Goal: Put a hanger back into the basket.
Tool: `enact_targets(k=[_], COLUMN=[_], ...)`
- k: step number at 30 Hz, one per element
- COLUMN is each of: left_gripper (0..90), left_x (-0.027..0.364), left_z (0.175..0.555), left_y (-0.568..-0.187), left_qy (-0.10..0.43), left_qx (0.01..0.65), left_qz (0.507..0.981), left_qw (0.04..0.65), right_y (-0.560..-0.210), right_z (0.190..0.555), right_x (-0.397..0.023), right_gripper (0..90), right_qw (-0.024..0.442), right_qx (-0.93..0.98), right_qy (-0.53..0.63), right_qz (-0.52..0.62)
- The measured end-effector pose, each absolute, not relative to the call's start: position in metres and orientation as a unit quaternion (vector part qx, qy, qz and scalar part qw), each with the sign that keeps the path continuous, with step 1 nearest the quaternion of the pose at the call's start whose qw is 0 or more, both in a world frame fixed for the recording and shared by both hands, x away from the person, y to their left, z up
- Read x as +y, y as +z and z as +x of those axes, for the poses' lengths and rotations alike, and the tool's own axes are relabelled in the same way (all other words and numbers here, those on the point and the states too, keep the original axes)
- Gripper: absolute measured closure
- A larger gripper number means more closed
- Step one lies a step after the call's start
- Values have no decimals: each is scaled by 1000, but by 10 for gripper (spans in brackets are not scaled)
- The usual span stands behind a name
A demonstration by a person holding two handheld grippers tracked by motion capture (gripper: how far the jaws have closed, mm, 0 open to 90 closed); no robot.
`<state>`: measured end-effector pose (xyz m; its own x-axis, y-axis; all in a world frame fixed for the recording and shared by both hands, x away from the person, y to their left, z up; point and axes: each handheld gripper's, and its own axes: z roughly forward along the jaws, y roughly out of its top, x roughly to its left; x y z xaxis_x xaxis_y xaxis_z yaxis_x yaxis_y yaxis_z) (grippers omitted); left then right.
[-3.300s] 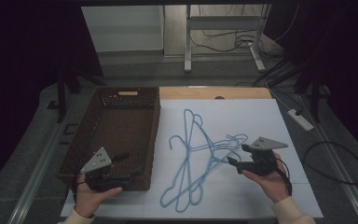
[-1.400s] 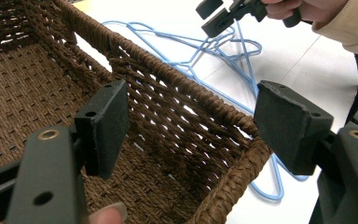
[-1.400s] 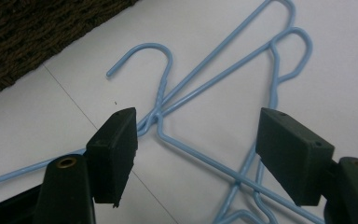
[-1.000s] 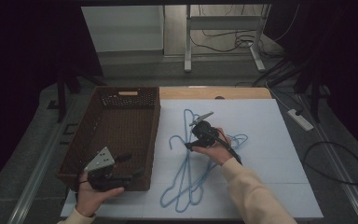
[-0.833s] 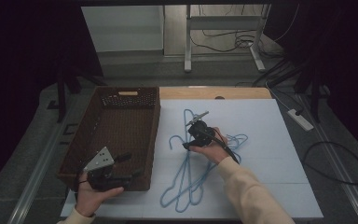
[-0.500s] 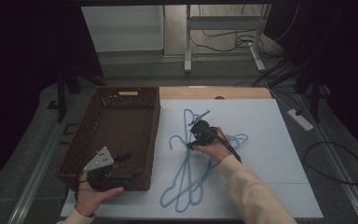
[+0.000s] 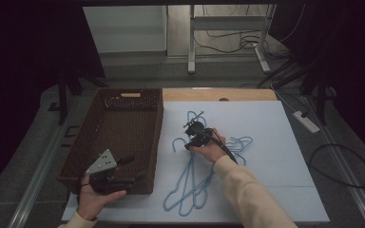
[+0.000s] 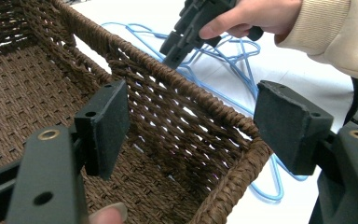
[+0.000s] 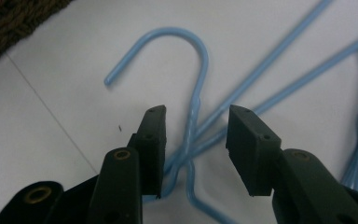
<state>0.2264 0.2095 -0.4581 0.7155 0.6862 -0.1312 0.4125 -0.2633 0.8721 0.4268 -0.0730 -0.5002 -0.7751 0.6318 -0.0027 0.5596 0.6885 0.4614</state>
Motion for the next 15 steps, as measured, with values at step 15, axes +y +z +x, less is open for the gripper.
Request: enact_targets(k=[15], left_gripper=[281], left_x=[210], left_z=[226], left_y=[-457], left_qy=[139], left_qx=[350], left_qz=[782], left_qw=[496], right_y=[-499], right_z=[439], right_x=[-54], right_gripper=[653], right_qw=[75], right_qx=[923], right_qy=[214], right_qz=[311])
